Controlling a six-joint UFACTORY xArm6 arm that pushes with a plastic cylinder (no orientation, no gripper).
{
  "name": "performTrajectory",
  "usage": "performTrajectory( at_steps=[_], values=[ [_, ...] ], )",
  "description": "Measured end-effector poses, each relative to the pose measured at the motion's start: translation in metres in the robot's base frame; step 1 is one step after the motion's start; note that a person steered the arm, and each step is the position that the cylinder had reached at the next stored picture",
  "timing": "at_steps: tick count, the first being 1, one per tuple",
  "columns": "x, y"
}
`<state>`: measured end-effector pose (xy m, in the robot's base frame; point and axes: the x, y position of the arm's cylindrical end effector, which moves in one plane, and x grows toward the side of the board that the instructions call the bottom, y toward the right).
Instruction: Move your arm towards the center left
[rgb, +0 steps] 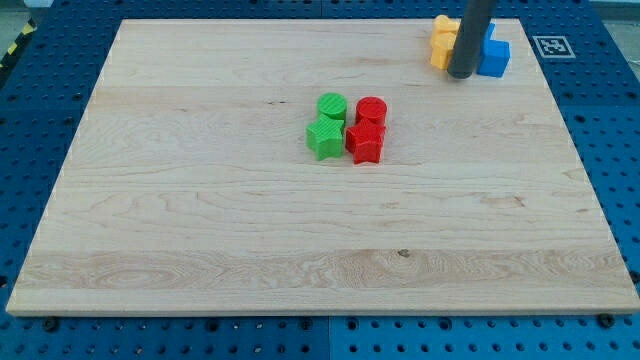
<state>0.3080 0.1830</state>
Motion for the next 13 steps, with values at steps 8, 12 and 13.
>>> performTrajectory(
  at_steps=[8, 12, 13],
  values=[
    [-0.002, -0.054],
    [-0.005, -0.179],
    [0.004, -0.201]
  ],
)
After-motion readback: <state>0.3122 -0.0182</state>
